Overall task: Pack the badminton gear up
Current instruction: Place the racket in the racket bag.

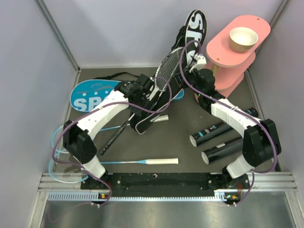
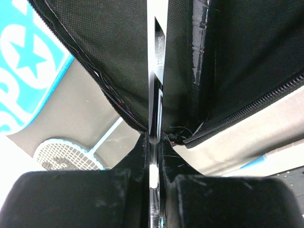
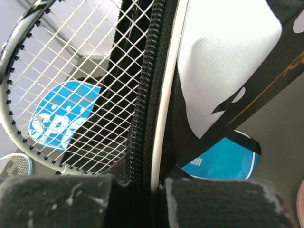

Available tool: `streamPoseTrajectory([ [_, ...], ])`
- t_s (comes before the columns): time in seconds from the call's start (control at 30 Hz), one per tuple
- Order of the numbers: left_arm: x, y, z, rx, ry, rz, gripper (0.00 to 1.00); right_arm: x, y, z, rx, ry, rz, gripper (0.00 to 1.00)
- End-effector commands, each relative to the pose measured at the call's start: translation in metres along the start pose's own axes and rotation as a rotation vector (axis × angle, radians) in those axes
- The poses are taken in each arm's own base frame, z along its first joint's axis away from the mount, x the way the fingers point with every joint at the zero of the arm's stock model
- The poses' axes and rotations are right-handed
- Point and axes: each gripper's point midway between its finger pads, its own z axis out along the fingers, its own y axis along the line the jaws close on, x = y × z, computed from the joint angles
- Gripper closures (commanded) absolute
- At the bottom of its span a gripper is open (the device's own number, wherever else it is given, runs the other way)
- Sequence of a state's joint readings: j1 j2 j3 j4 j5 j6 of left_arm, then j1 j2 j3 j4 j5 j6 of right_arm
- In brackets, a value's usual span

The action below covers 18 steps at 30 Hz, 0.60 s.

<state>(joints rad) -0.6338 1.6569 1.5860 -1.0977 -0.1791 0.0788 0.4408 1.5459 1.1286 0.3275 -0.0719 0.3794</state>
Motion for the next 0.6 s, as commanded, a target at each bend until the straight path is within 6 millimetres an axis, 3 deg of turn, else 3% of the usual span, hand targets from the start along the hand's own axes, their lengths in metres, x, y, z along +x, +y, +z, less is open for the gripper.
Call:
streamPoseTrajectory([
  [0.0,-0.002,0.011,0.007,-0.078,0.048,-0.001,1.0,-0.053,0.047,-0.006,-0.201,-0.149,-0.011,1.0],
  [0.17,-0.015,0.001,0.024,-0.065,0.069,0.026,1.0,-0.023,0.066,-0.007,-0.282,-0.087,-0.009,1.0],
  [0.43,-0.056,-0.016,0.032,0.005,0.03,0.036,1.0,0.023,0.093,-0.01,-0.344,-0.011,0.057,1.0],
  [0.57,-0.057,-0.016,0.031,-0.03,0.044,0.057,1.0,0.034,0.082,-0.005,-0.281,0.012,0.047,1.0],
])
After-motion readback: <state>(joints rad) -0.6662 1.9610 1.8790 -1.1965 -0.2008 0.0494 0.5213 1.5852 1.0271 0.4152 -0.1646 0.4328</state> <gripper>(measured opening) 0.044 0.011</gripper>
